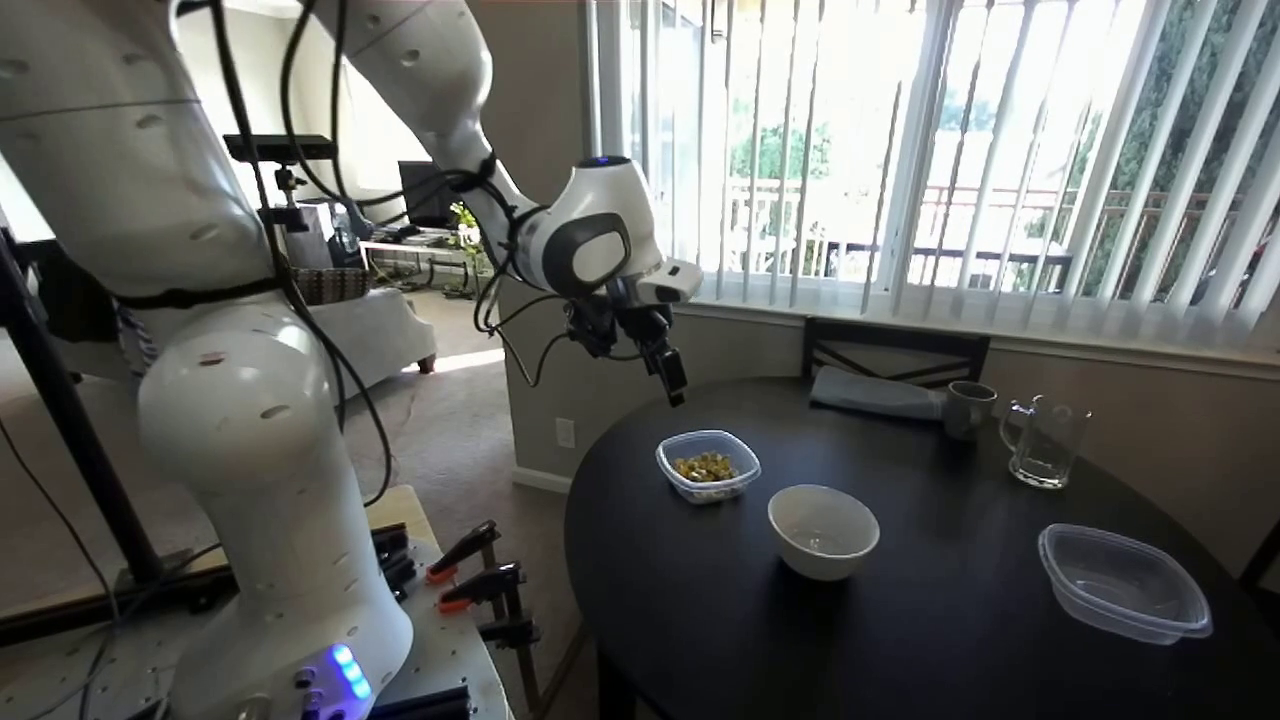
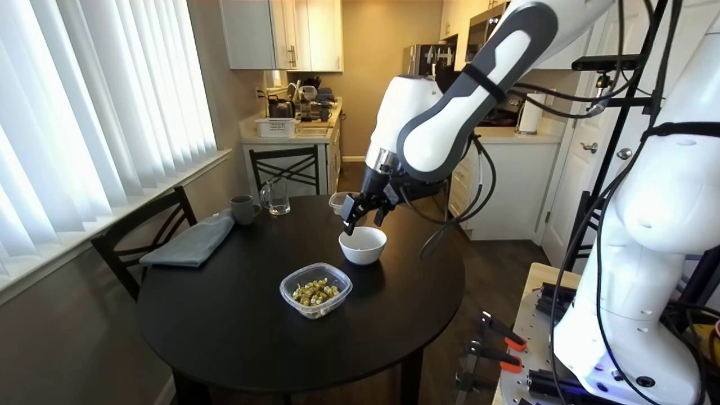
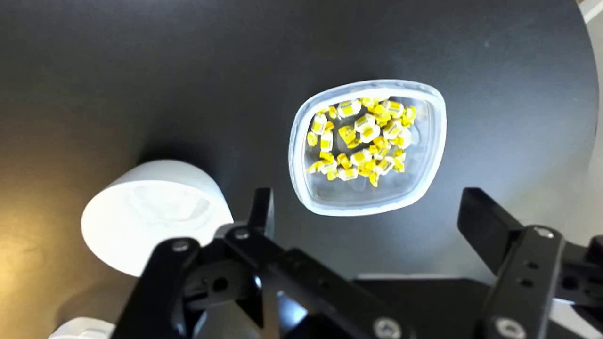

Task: Pour out the contents from the left bowl to the right bowl

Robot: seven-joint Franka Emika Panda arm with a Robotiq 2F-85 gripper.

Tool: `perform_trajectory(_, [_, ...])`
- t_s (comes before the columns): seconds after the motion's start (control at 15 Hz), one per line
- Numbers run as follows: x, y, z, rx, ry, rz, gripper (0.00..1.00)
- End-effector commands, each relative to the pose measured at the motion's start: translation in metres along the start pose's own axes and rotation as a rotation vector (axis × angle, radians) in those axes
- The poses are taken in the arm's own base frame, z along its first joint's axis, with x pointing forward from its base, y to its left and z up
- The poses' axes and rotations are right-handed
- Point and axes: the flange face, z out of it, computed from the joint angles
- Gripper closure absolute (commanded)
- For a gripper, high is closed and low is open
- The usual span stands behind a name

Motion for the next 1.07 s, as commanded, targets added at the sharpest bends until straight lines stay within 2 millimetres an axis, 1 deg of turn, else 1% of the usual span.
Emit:
perform_trajectory(0.0, [0.002, 0.000, 0.011, 0.000, -0.021, 0.003, 0.00])
perform_trajectory(0.07, [0.004, 0.000, 0.015, 0.000, -0.028, 0.006, 0.00])
perform_trajectory(0.33, [0.007, -0.001, 0.004, 0.006, -0.004, 0.006, 0.00])
perform_trajectory(0.47, [0.006, 0.000, 0.003, 0.006, -0.002, 0.005, 0.00])
perform_trajectory(0.53, [0.013, 0.001, 0.006, 0.003, -0.002, 0.033, 0.00])
perform_trajectory(0.6, [0.029, 0.003, 0.014, 0.005, -0.015, 0.061, 0.00])
perform_trajectory(0.73, [0.047, 0.004, 0.024, 0.000, -0.030, 0.073, 0.00])
perform_trajectory(0.93, [0.073, 0.007, 0.048, -0.025, -0.059, 0.085, 0.00])
perform_trajectory(1.0, [0.081, 0.008, 0.058, -0.044, -0.077, 0.082, 0.00])
